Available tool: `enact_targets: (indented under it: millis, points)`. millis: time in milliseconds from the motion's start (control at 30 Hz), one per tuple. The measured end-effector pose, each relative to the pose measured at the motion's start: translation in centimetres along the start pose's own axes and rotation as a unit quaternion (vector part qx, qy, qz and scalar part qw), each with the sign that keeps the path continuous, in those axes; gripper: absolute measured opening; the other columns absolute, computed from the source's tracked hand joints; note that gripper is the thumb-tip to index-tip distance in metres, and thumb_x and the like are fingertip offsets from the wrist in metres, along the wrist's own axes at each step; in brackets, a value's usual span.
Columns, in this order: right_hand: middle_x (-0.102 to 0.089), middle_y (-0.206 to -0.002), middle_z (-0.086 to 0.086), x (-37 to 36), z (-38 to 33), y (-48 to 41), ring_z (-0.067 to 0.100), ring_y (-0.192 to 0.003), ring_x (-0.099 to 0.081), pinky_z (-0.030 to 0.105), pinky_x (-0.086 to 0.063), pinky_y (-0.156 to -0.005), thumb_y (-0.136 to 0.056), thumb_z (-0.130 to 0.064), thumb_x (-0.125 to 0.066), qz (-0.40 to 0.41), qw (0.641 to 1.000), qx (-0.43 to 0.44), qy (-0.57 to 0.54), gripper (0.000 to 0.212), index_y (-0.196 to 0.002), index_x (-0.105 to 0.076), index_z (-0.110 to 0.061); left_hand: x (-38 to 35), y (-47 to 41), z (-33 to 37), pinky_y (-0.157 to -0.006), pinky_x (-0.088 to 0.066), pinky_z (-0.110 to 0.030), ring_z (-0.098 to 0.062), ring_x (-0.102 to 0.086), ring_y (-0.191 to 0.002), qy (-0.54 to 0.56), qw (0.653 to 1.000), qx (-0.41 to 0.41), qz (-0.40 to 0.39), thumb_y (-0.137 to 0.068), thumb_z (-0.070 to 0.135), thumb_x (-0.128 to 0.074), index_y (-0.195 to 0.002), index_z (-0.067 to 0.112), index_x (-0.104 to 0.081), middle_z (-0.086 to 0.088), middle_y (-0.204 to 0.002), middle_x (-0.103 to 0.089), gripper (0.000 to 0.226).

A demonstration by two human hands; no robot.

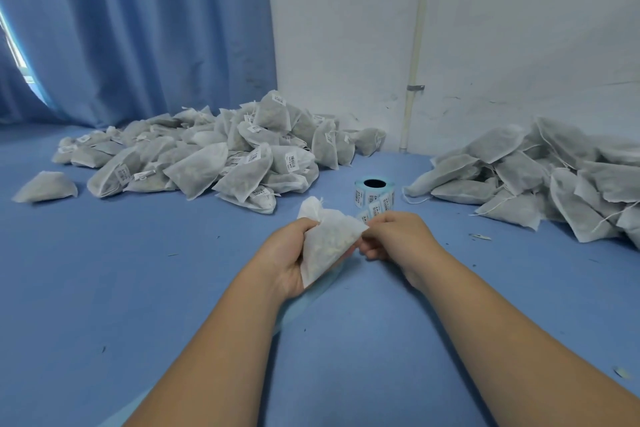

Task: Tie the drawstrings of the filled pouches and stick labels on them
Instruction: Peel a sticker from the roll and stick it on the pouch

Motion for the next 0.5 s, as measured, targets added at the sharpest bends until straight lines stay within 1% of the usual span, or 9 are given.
enact_targets:
  millis: [67,133,167,200,233,267,300,400,500]
  points:
    - [-0.062,-0.066,0.017,0.5,-0.1,0.3,0.025,-0.054,-0.058,0.030,-0.051,-0.052,-0.079,0.001,-0.054,0.021,1.000,-0.012,0.019,0.008,-0.074,-0.058,-0.003,0.3,-0.1,-0.1,-0.069,-0.061,-0.045,-0.038,-0.073,-0.078,-0.016,1.000,-0.005,0.011,-0.099,0.007,-0.043,-0.104,-0.010,-0.059,-0.030,-0.096,-0.071,0.023]
    - [-0.061,-0.064,0.015,1.3,-0.2,1.0,0.027,-0.056,-0.057,0.031,-0.048,-0.051,-0.078,-0.002,-0.055,0.037,0.999,-0.017,0.036,0.009,-0.070,-0.057,-0.005,0.6,-0.1,-0.1,-0.088,-0.056,-0.048,-0.040,-0.069,-0.100,-0.043,0.999,-0.009,0.028,-0.099,0.008,-0.044,-0.105,-0.007,-0.058,-0.030,-0.111,-0.068,0.022]
    - [-0.060,-0.064,0.014,1.8,-0.3,1.4,0.026,-0.056,-0.058,0.030,-0.047,-0.051,-0.077,-0.003,-0.056,0.042,0.998,-0.017,0.042,0.010,-0.068,-0.057,-0.006,0.7,-0.1,-0.1,-0.092,-0.055,-0.048,-0.038,-0.069,-0.102,-0.059,0.997,-0.015,0.040,-0.099,0.009,-0.046,-0.105,-0.005,-0.059,-0.027,-0.111,-0.069,0.020]
    - [-0.060,-0.065,0.013,2.4,-0.4,2.0,0.026,-0.056,-0.058,0.030,-0.045,-0.050,-0.077,-0.004,-0.057,0.045,0.998,-0.015,0.046,0.010,-0.068,-0.058,-0.007,0.9,0.0,0.1,-0.085,-0.058,-0.044,-0.032,-0.072,-0.094,-0.079,0.995,-0.027,0.055,-0.098,0.010,-0.048,-0.103,-0.002,-0.061,-0.022,-0.102,-0.073,0.019]
    - [-0.062,-0.068,0.011,3.2,-0.7,2.7,0.023,-0.056,-0.058,0.028,-0.044,-0.050,-0.078,-0.005,-0.058,0.048,0.998,-0.010,0.044,0.009,-0.069,-0.059,-0.008,0.9,0.2,0.3,-0.072,-0.061,-0.038,-0.026,-0.074,-0.079,-0.104,0.991,-0.047,0.069,-0.098,0.012,-0.050,-0.100,0.002,-0.063,-0.015,-0.087,-0.076,0.017]
    - [-0.064,-0.072,0.009,4.1,-1.1,3.4,0.020,-0.057,-0.059,0.027,-0.044,-0.049,-0.079,-0.006,-0.059,0.053,0.998,-0.002,0.036,0.007,-0.072,-0.061,-0.008,0.7,0.6,0.5,-0.059,-0.060,-0.032,-0.021,-0.073,-0.066,-0.133,0.985,-0.072,0.079,-0.098,0.013,-0.051,-0.098,0.004,-0.064,-0.010,-0.076,-0.075,0.015]
    - [-0.066,-0.077,0.007,5.1,-1.7,4.2,0.017,-0.058,-0.060,0.026,-0.044,-0.049,-0.081,-0.008,-0.060,0.059,0.998,0.011,0.020,0.006,-0.076,-0.063,-0.009,0.2,1.0,0.7,-0.055,-0.057,-0.029,-0.018,-0.072,-0.060,-0.163,0.978,-0.096,0.082,-0.097,0.015,-0.052,-0.098,0.007,-0.064,-0.007,-0.070,-0.074,0.014]
    - [-0.066,-0.075,0.005,7.7,-4.1,7.7,0.015,-0.056,-0.059,0.026,-0.043,-0.049,-0.086,-0.012,-0.060,0.033,0.990,0.065,-0.118,0.010,-0.078,-0.066,-0.011,-2.4,2.7,-0.2,-0.063,-0.054,-0.029,-0.015,-0.071,-0.064,-0.247,0.958,-0.142,0.038,-0.096,0.021,-0.054,-0.096,0.016,-0.066,-0.001,-0.072,-0.075,0.013]
    - [-0.061,-0.068,0.006,8.8,-6.0,11.9,0.018,-0.054,-0.058,0.025,-0.046,-0.047,-0.078,-0.020,-0.064,-0.092,0.953,0.092,-0.276,0.013,-0.068,-0.071,-0.014,-5.9,4.4,-2.4,-0.076,-0.054,-0.036,-0.019,-0.072,-0.079,-0.362,0.915,-0.180,-0.010,-0.092,0.028,-0.057,-0.089,0.018,-0.069,-0.002,-0.083,-0.076,0.016]
Point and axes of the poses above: each hand's wrist, its own y-axis away from the middle knuckle, its own x-axis out of the back of the hand, z = x × y, the point moved 5 cm from there along -y, towards the middle knuckle
